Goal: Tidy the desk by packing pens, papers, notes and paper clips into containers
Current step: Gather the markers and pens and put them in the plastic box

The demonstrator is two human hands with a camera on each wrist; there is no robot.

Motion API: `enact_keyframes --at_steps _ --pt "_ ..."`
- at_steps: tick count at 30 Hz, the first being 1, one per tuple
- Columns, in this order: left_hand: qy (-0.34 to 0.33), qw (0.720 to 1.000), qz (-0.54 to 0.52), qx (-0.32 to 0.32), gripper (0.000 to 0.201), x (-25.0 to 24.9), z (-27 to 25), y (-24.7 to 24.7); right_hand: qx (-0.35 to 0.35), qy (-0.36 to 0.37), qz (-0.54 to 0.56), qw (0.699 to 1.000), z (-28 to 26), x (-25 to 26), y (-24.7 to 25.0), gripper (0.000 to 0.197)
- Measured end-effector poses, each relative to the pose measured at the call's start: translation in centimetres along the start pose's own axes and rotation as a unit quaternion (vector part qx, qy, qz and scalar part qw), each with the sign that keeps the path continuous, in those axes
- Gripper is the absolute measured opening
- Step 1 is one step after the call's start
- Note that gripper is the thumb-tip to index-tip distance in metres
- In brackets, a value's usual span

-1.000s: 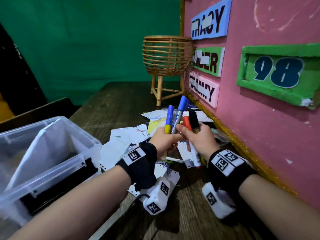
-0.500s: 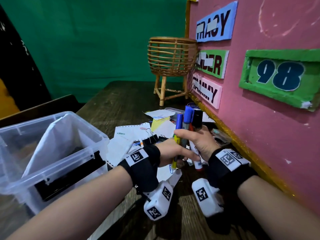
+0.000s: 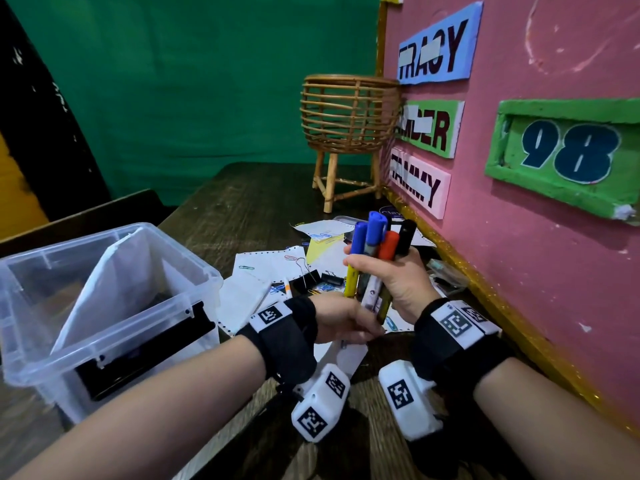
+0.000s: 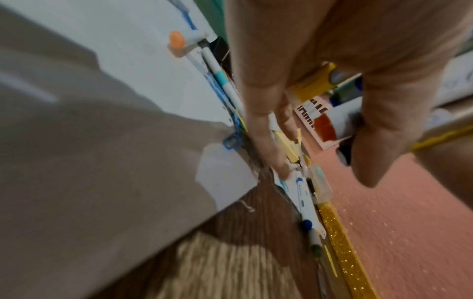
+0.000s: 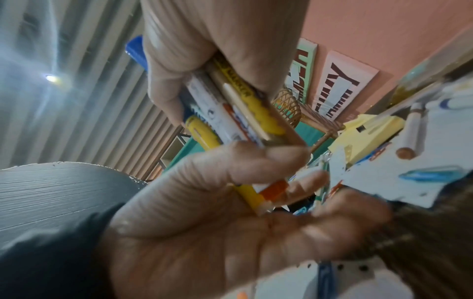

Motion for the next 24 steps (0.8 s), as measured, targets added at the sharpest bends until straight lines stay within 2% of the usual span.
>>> enact_keyframes --at_steps 2,8,10,15,20,22,24 --pt "-0.031 0.999 -0.036 0.017 0.030 -0.5 -0.3 -0.5 -0.001 -0.009 -0.005 1.000 -0.1 -0.3 0.0 0.018" --pt "-0.064 0.997 0.014 0.031 0.031 -1.6 -1.1 -1.7 0.013 -0.067 0.009 0.998 -0.5 -1.7 -0.3 0.024" --pt "-0.074 0.997 0.023 0.022 0.029 -1.7 -1.4 -1.8 0.016 -0.074 0.005 0.997 -0.7 -1.7 -0.4 0.020" --pt "-0.120 0.991 0.043 -0.040 0.022 -2.4 -1.9 -1.5 0.017 -0.079 -0.003 0.997 -1.3 -1.3 -0.7 0.011" --pt "-0.147 0.985 -0.043 -0.082 0.024 -2.8 -2.4 -1.4 -0.014 -0.050 -0.046 0.998 -1.8 -0.3 -1.3 0.013" --pt "-0.138 0.982 -0.059 -0.111 0.028 -2.9 -2.6 -1.3 -0.048 -0.048 -0.053 0.996 -1.8 -0.2 -0.9 0.018" --pt "-0.141 0.980 -0.062 -0.125 0.021 -3.8 -3.2 -1.0 -0.061 -0.043 -0.077 0.994 -2.0 0.4 -0.7 0.032"
Point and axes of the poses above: each hand's wrist, its own z-axis towards the middle knuckle, its own y-axis out of the back of the hand, x = y × z, the point moved 7 cm from there along z, towards the middle knuckle, and after that the axes turned 8 degrees about -z, right-handed, at the moved point
